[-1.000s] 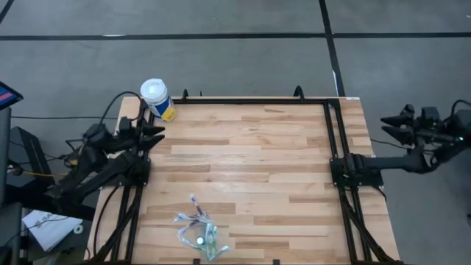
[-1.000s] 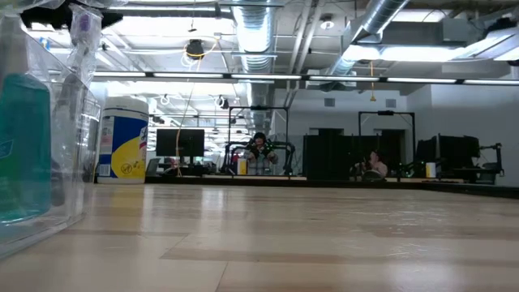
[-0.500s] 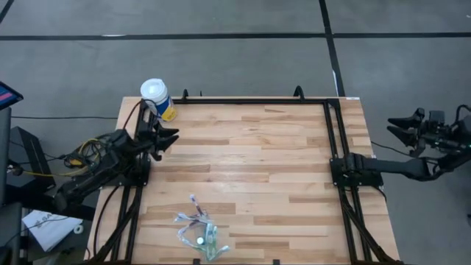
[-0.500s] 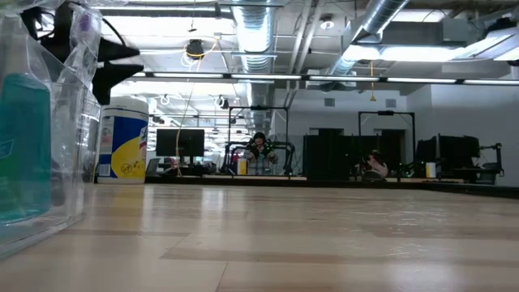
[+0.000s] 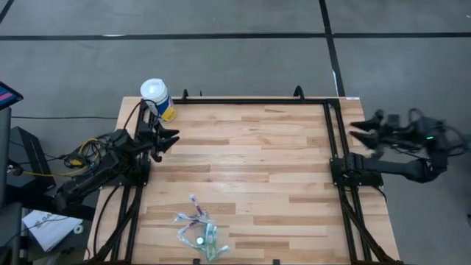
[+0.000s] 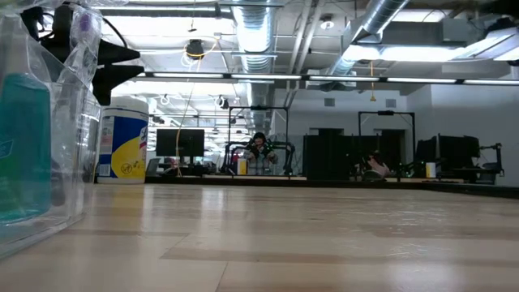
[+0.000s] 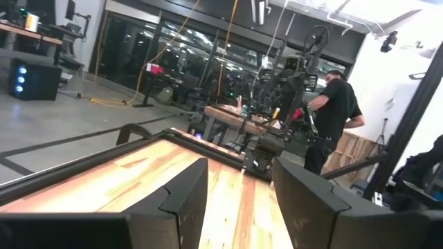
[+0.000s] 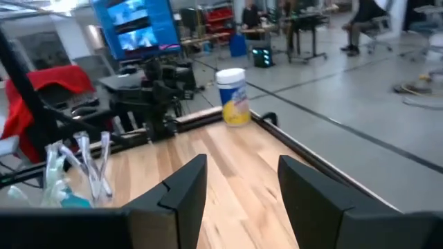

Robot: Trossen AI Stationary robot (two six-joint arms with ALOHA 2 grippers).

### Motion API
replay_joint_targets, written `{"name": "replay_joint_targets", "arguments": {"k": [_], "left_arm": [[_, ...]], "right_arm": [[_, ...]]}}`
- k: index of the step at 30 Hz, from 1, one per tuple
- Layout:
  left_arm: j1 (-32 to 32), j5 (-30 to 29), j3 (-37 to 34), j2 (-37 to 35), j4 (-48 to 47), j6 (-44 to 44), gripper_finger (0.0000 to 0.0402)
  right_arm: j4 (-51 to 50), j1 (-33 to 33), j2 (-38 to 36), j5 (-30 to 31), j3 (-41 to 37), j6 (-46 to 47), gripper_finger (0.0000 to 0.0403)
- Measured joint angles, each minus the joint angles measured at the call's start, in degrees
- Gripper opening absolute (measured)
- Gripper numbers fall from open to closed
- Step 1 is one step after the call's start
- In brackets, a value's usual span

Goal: Pick & Place toothbrushing station
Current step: Return to Home Position

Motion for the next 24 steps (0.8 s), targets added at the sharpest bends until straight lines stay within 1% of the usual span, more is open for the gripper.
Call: {"name": "replay_joint_targets", "arguments": {"k": [3, 7, 10, 13, 15, 18, 22, 23, 24], "left_arm": [[0.0, 0.5, 0.0, 0.0, 0.1, 0.3, 0.0159], [0.0, 0.7, 0.0, 0.0, 0.4, 1.6, 0.0159], [0.0, 0.9, 0.0, 0.0, 0.4, 1.7, 0.0159], [0.0, 1.6, 0.0, 0.0, 0.4, 2.4, 0.0159], [0.0, 1.6, 0.0, 0.0, 0.4, 2.8, 0.0159], [0.0, 1.7, 0.0, 0.0, 0.4, 3.0, 0.0159], [0.0, 1.9, 0.0, 0.0, 0.3, 3.0, 0.0159], [0.0, 2.0, 0.0, 0.0, 0.2, 3.0, 0.0159], [0.0, 2.0, 0.0, 0.1, 0.2, 3.1, 0.0159]], "right_arm": [[10.0, 0.1, 0.0, -2.0, -8.2, -1.1, 0.0169], [19.4, 0.5, -0.1, -2.9, -18.2, 0.2, 0.0169], [27.2, 0.5, -0.1, -3.2, -23.5, 0.2, 0.0169], [31.4, 0.5, -0.1, -3.0, -28.0, 0.3, 0.0169], [36.3, 0.5, -0.1, -3.3, -31.8, 2.7, 0.0169], [41.8, 0.5, -0.1, -3.5, -39.6, 6.0, 0.0169], [56.9, 0.5, 0.0, -4.6, -51.4, 9.2, 0.0169], [59.6, 0.5, -0.1, -4.7, -52.6, 9.8, 0.0169], [60.2, 0.5, 0.1, -4.7, -52.5, 9.9, 0.0169]]}}
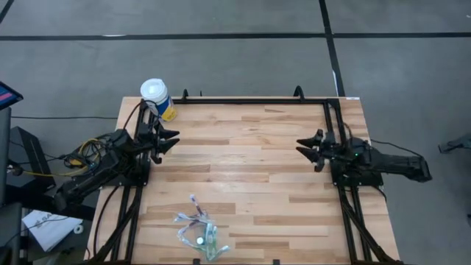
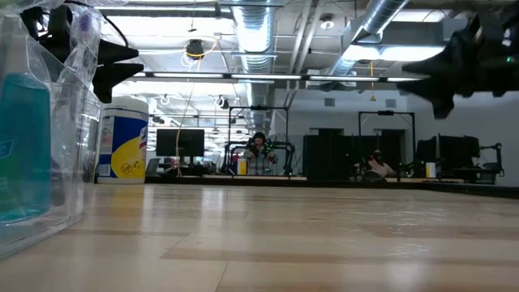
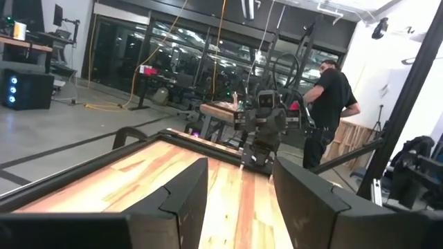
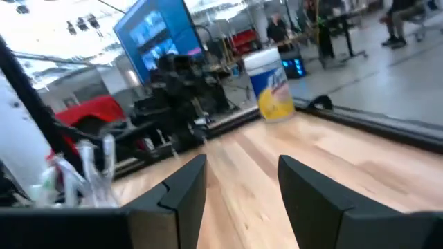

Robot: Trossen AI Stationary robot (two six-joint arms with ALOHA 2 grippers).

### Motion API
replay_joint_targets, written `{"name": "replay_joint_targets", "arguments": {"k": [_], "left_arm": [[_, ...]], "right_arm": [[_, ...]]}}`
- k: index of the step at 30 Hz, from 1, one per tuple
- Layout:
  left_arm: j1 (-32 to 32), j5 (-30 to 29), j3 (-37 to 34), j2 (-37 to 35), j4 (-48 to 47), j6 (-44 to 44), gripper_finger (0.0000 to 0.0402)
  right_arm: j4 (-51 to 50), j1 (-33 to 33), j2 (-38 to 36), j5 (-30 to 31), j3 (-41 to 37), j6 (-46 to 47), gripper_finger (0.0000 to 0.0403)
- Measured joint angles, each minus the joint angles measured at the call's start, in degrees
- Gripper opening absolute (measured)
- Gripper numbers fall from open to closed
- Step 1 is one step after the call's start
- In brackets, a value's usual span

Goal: Pick & Place toothbrushing station
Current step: Return to Home Position

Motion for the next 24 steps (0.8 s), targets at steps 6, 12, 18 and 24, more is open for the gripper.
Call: {"name": "replay_joint_targets", "arguments": {"k": [6, 12, 18, 24], "left_arm": [[0.0, -0.2, 0.0, 1.3, -2.3, 2.9, 0.0159], [0.0, -0.4, 0.0, 3.9, -3.4, 2.9, 0.0159], [0.0, -9.5, 0.0, 4.7, -3.2, 7.4, 0.0159], [0.0, -30.4, 0.0, 8.9, -3.3, 3.5, 0.0159]], "right_arm": [[-0.3, -0.2, 2.1, 0.4, -0.1, -5.1, 0.0169], [-0.5, -0.1, 2.7, 0.3, -0.1, -5.1, 0.0169], [-0.4, 0.1, 2.6, 0.2, -0.1, -5.1, 0.0169], [-0.4, 0.4, 2.6, 0.2, -0.1, -5.1, 0.0169]]}}
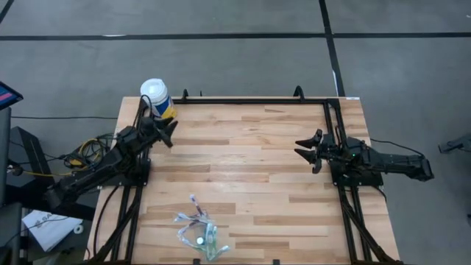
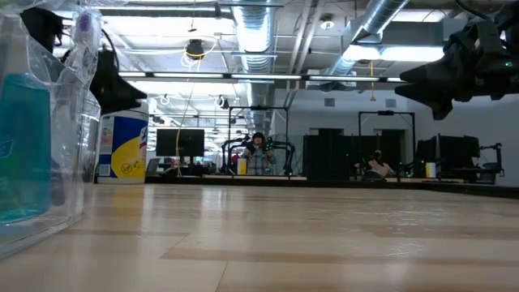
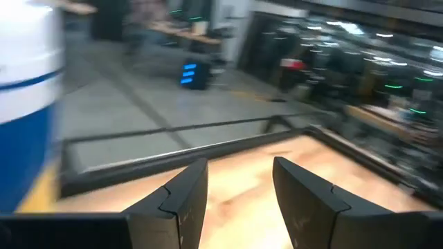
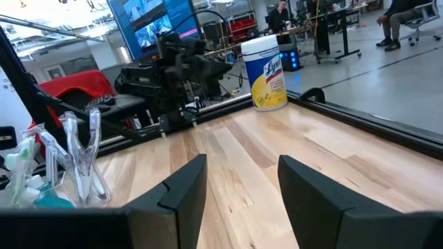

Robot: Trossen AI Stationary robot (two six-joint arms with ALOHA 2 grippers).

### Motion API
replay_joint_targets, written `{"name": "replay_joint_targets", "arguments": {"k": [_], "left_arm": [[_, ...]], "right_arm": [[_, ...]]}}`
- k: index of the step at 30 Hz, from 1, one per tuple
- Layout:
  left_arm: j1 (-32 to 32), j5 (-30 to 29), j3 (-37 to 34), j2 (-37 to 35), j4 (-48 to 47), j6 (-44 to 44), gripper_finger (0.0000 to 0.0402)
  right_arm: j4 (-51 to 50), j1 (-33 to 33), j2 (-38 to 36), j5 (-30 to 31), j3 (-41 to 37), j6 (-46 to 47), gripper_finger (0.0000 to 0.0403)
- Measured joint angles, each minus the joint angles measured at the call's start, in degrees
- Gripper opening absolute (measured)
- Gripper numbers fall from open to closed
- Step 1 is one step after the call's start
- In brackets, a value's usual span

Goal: Pick & Place toothbrushing station
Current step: Return to Home Position

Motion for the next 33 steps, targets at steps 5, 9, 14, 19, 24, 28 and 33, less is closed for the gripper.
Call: {"name": "replay_joint_targets", "arguments": {"k": [5, 9, 14, 19, 24, 28, 33], "left_arm": [[0.0, -3.3, 0.0, 5.1, 0.0, -4.1, 0.0159], [0.0, -1.0, 0.0, 8.0, 0.0, -5.3, 0.0159], [0.0, 0.5, 0.0, 9.1, 0.2, -5.7, 0.0159], [0.0, 0.5, 0.0, 9.0, 0.6, -5.3, 0.0159], [0.0, 0.5, 0.0, 9.1, 0.6, -3.8, 0.0159], [0.0, 0.5, 0.0, 9.1, 0.5, -3.8, 0.0159], [0.3, -0.1, 0.0, 9.3, -2.2, -3.8, 0.0159]], "right_arm": [[0.0, 0.0, 0.0, 0.0, 0.0, 0.0, 0.0169], [0.1, 0.0, 0.0, 0.0, 0.0, 0.0, 0.0169], [0.1, 0.0, 0.0, 0.0, 0.0, 0.0, 0.0169], [0.1, 0.0, 0.0, 0.0, -0.1, 0.0, 0.0169], [0.1, 0.0, 0.0, 0.0, -0.1, 0.0, 0.0169], [0.1, 0.0, 0.0, 0.0, -0.1, 0.0, 0.0169], [0.1, 0.0, 0.0, 0.0, -0.1, 0.0, 0.0169]]}}
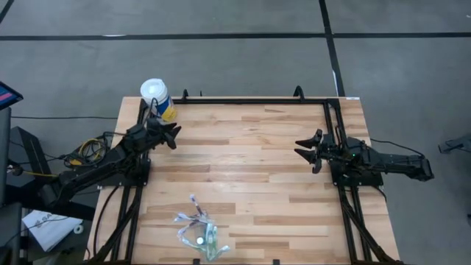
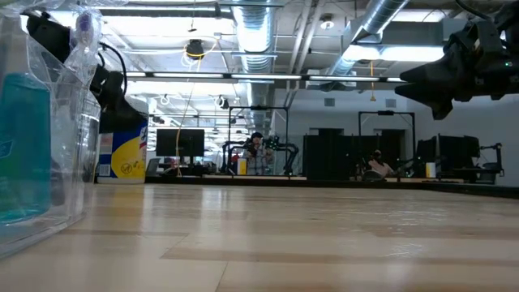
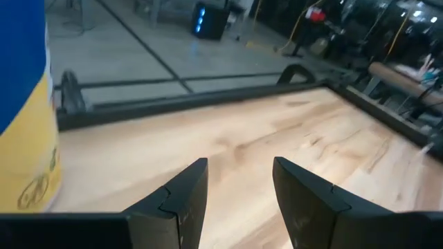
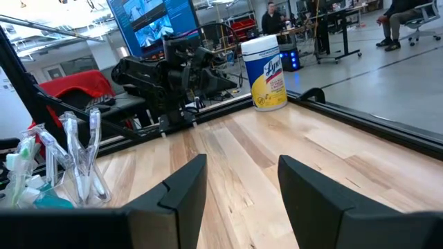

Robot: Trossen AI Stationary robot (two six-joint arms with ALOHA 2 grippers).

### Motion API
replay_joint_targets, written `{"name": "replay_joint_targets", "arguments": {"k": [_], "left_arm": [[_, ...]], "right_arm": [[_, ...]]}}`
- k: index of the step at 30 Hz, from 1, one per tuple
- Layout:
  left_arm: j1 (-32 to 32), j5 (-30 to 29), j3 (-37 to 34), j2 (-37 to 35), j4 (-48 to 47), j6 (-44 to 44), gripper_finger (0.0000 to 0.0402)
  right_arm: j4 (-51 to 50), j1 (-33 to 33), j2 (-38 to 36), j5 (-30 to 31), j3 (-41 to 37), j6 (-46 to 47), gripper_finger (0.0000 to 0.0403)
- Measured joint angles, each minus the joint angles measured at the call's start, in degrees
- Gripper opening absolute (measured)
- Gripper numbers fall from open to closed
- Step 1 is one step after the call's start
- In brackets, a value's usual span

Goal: Pick & Place toothbrushing station
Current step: Return to Home Position

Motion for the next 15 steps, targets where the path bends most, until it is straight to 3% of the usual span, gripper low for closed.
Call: {"name": "replay_joint_targets", "arguments": {"k": [5, 15], "left_arm": [[-0.9, 0.4, 0.0, -0.1, -3.5, 0.0, 0.0159], [-5.5, 1.7, 0.0, -15.6, -3.4, 0.1, 0.0159]], "right_arm": [[0.0, 0.0, 0.0, 0.0, 0.0, 0.0, 0.0169], [0.0, 0.0, 0.0, 0.0, 0.0, 0.0, 0.0169]]}}
